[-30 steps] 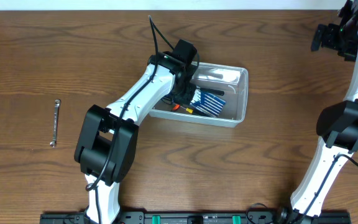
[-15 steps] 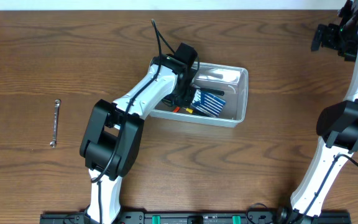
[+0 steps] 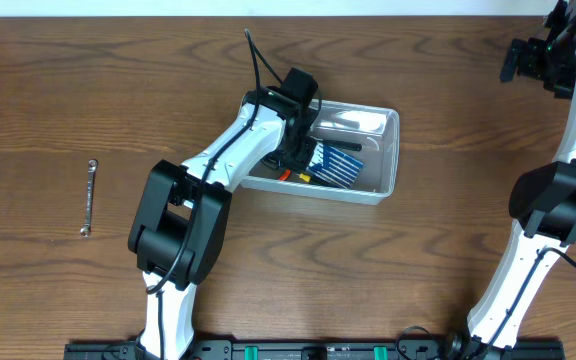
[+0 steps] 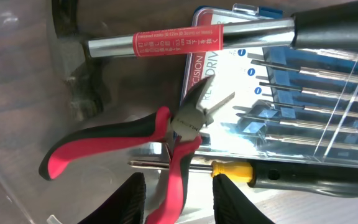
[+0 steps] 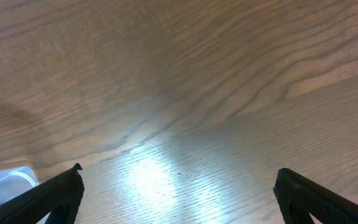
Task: Pack container
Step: 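Lower the pliers into the container and open the left gripper, then move the left gripper left over the silver wrench, then lower the left gripper and close it on the wrench shaft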
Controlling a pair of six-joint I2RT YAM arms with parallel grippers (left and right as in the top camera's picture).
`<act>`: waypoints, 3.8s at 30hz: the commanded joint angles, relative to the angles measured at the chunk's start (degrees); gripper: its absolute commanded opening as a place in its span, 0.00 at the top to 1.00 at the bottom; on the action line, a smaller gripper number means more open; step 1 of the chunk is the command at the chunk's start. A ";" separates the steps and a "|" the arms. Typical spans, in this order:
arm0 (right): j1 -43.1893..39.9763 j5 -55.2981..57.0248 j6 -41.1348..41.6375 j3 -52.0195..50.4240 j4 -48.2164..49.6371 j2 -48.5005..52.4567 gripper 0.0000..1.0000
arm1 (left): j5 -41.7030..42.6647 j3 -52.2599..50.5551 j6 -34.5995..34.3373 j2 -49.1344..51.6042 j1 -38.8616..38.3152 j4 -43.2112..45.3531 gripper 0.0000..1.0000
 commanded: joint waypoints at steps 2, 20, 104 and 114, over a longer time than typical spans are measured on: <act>-0.20 0.57 0.87 -0.09 0.04 -0.90 0.01 | 0.55 1.22 0.22 0.46 0.13 0.02 0.65; -0.20 0.57 0.90 -0.09 0.04 -0.90 0.01 | -0.22 9.64 0.13 -18.99 6.01 -1.16 0.10; -0.20 0.57 0.87 -0.09 0.04 -0.90 0.01 | -5.90 -7.69 20.24 0.85 57.88 3.02 0.02; -0.20 0.57 0.90 -0.09 0.04 -0.90 0.01 | -5.92 -7.69 21.09 0.85 59.87 3.39 0.02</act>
